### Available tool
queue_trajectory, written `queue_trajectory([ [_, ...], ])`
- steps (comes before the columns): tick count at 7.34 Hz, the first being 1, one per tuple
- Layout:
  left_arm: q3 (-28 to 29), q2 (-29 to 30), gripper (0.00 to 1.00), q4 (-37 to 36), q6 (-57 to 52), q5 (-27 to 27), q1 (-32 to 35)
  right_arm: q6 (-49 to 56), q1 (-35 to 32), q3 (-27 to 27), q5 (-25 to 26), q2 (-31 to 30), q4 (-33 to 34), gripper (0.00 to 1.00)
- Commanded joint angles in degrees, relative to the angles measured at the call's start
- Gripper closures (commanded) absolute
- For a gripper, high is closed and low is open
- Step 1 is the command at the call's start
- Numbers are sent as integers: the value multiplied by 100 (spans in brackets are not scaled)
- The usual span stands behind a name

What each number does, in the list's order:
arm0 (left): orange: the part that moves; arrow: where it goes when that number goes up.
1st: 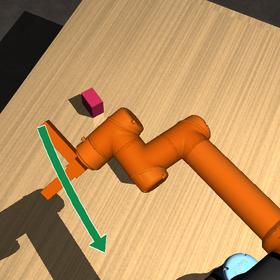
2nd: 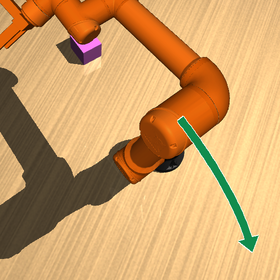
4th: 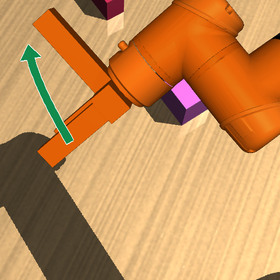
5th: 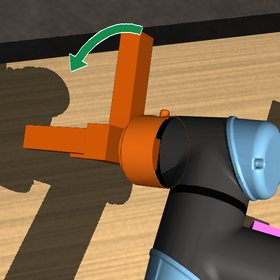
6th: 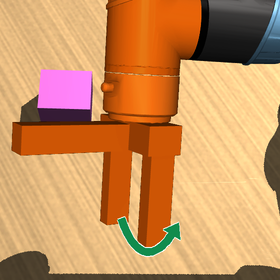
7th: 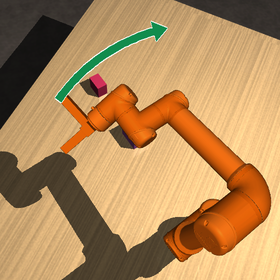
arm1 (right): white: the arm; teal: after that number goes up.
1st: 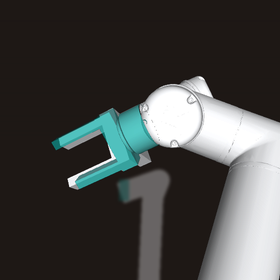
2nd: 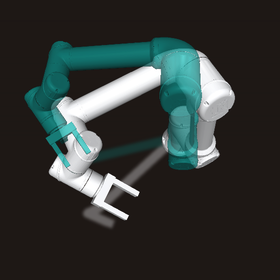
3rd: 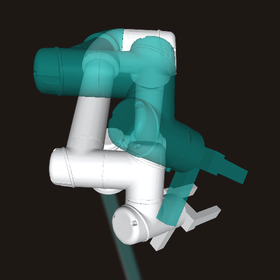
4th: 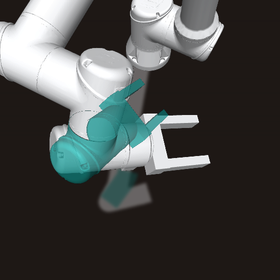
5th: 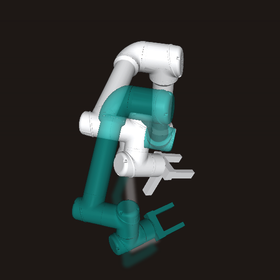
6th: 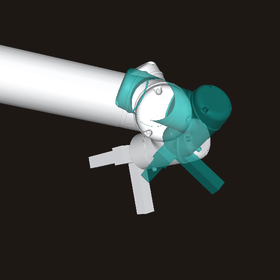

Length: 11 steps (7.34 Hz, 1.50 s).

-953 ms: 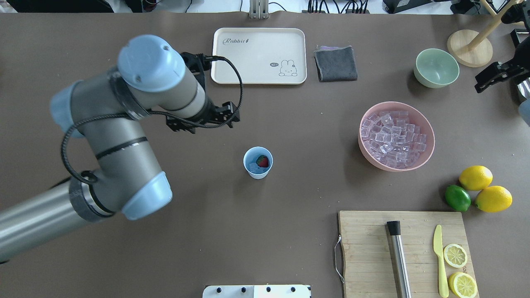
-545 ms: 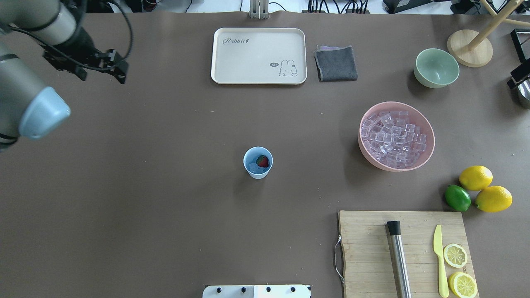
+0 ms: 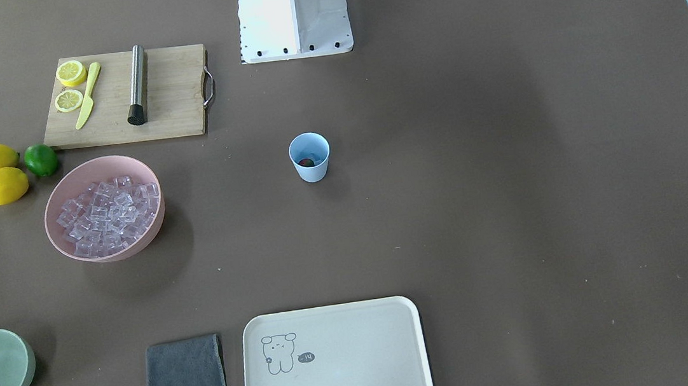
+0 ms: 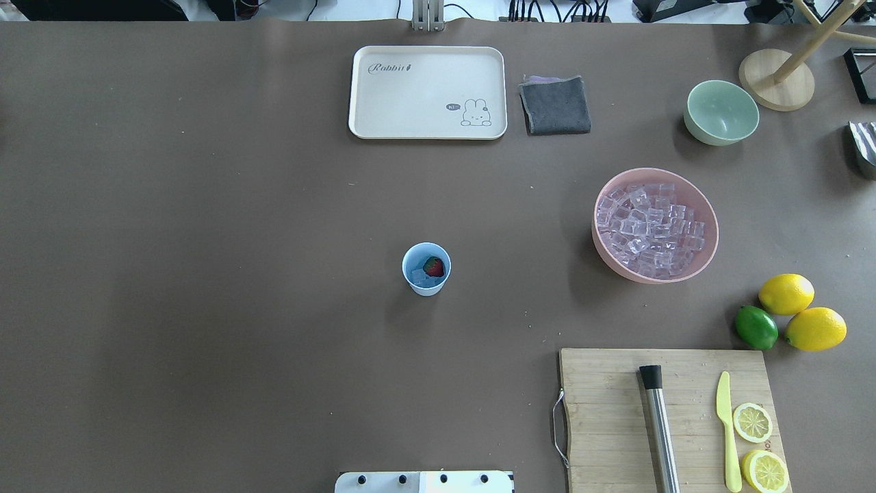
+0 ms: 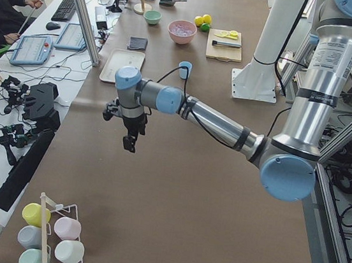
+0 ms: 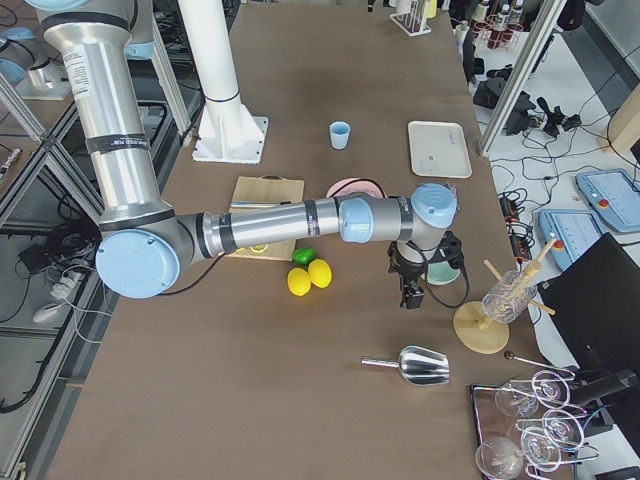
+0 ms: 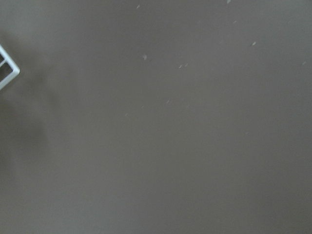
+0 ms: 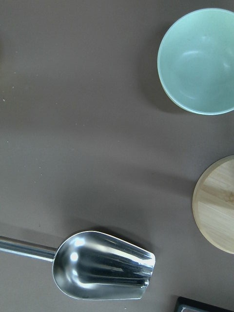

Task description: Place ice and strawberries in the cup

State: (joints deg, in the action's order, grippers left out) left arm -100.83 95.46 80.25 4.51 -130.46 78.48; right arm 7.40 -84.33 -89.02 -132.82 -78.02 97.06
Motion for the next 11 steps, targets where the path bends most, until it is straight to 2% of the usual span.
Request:
queue_trajectory([
  [1, 81, -441, 3, 658, 453, -102, 97, -2, -22, 8, -33, -2, -3, 0],
  [11, -7, -458, 3, 711, 454, -111, 115, 7, 30, 25, -165, -231, -134, 0],
])
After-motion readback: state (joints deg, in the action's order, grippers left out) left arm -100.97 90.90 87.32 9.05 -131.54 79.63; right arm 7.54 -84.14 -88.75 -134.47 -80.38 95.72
